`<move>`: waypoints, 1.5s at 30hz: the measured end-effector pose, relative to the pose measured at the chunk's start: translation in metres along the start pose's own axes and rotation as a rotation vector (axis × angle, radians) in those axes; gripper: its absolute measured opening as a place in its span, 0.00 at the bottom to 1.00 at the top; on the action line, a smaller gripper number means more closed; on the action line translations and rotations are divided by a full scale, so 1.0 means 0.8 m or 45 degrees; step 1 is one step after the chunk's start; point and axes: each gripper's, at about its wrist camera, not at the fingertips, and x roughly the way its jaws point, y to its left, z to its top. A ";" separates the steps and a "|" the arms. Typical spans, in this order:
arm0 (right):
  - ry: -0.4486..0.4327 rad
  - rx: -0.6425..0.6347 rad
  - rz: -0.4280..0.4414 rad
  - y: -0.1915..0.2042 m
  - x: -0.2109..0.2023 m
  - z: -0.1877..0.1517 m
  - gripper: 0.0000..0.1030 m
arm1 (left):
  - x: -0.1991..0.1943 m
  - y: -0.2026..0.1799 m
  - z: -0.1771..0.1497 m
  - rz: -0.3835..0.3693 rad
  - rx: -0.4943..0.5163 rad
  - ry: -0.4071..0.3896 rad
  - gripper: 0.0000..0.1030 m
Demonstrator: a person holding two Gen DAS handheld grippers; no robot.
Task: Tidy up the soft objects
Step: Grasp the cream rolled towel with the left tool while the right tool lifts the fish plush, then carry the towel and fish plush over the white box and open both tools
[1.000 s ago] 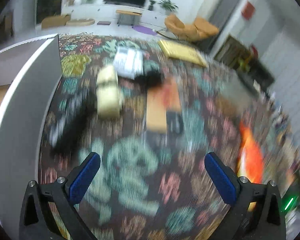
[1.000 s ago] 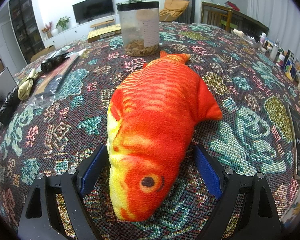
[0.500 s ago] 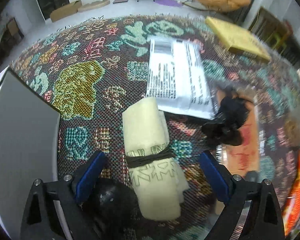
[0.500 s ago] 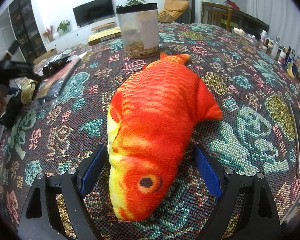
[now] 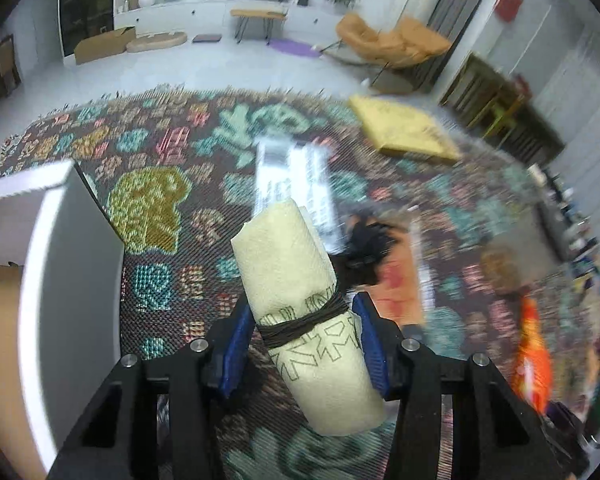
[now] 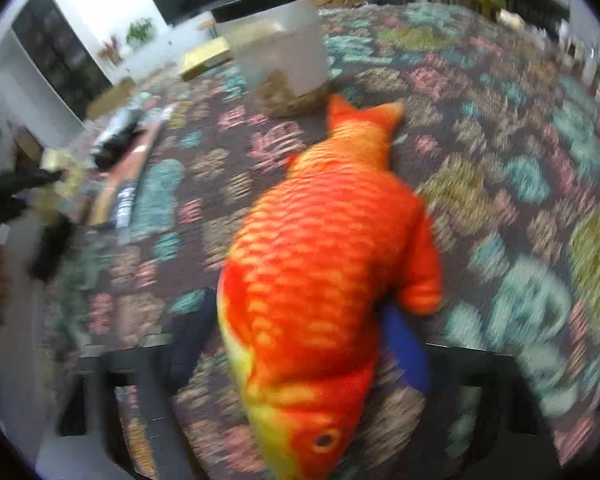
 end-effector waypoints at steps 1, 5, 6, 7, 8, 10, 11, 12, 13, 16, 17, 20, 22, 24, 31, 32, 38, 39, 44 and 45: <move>-0.006 0.013 0.019 -0.009 -0.002 0.012 0.34 | -0.003 -0.007 0.007 -0.013 0.006 -0.015 0.48; -0.134 0.006 -0.096 -0.039 -0.021 0.072 0.32 | -0.041 -0.021 0.016 -0.080 0.047 -0.085 0.48; -0.159 -0.013 -0.115 -0.044 -0.023 0.091 0.32 | -0.050 -0.025 0.017 -0.109 0.050 -0.092 0.48; -0.175 -0.027 -0.135 -0.048 -0.024 0.105 0.32 | -0.055 -0.025 0.016 -0.126 0.053 -0.094 0.48; -0.198 -0.038 -0.156 -0.051 -0.027 0.123 0.32 | -0.062 -0.028 0.014 -0.146 0.059 -0.096 0.48; -0.251 -0.052 -0.174 -0.055 -0.039 0.147 0.32 | -0.075 -0.032 0.009 -0.176 0.070 -0.104 0.48; -0.286 -0.067 -0.174 -0.049 -0.051 0.157 0.32 | -0.081 -0.033 0.006 -0.191 0.071 -0.106 0.48; -0.318 -0.092 -0.160 -0.039 -0.065 0.163 0.32 | -0.087 -0.033 0.004 -0.205 0.070 -0.111 0.48; -0.345 -0.123 -0.141 -0.031 -0.080 0.162 0.32 | -0.096 -0.031 -0.001 -0.220 0.068 -0.116 0.48; -0.412 -0.250 -0.046 0.028 -0.124 0.150 0.32 | -0.128 -0.016 -0.015 -0.247 0.059 -0.144 0.48; -0.420 -0.297 0.003 0.056 -0.136 0.141 0.32 | -0.143 -0.007 -0.023 -0.254 0.047 -0.155 0.48; -0.412 -0.417 0.184 0.147 -0.166 0.103 0.32 | -0.185 0.026 -0.047 -0.260 0.005 -0.188 0.48; -0.375 -0.480 0.338 0.210 -0.184 0.071 0.32 | -0.220 0.056 -0.069 -0.226 -0.018 -0.216 0.48; -0.320 -0.546 0.534 0.282 -0.202 0.032 0.32 | -0.254 0.089 -0.093 -0.163 -0.040 -0.238 0.48; -0.021 -0.611 0.983 0.441 -0.196 -0.067 0.80 | -0.317 0.210 -0.184 0.216 -0.185 -0.203 0.84; 0.027 -0.616 0.989 0.452 -0.188 -0.073 0.79 | -0.319 0.222 -0.194 0.263 -0.210 -0.204 0.91; -0.069 -0.577 0.712 0.387 -0.155 -0.081 0.79 | -0.325 0.248 -0.235 0.318 -0.312 -0.277 0.92; -0.105 -0.554 0.586 0.356 -0.140 -0.081 0.79 | -0.323 0.236 -0.237 0.277 -0.304 -0.293 0.92; -0.105 -0.389 0.041 0.211 -0.056 -0.092 0.79 | -0.302 0.118 -0.233 0.093 -0.101 -0.331 0.92; -0.086 -0.333 -0.030 0.180 -0.042 -0.096 0.79 | -0.299 0.089 -0.234 0.057 -0.056 -0.335 0.92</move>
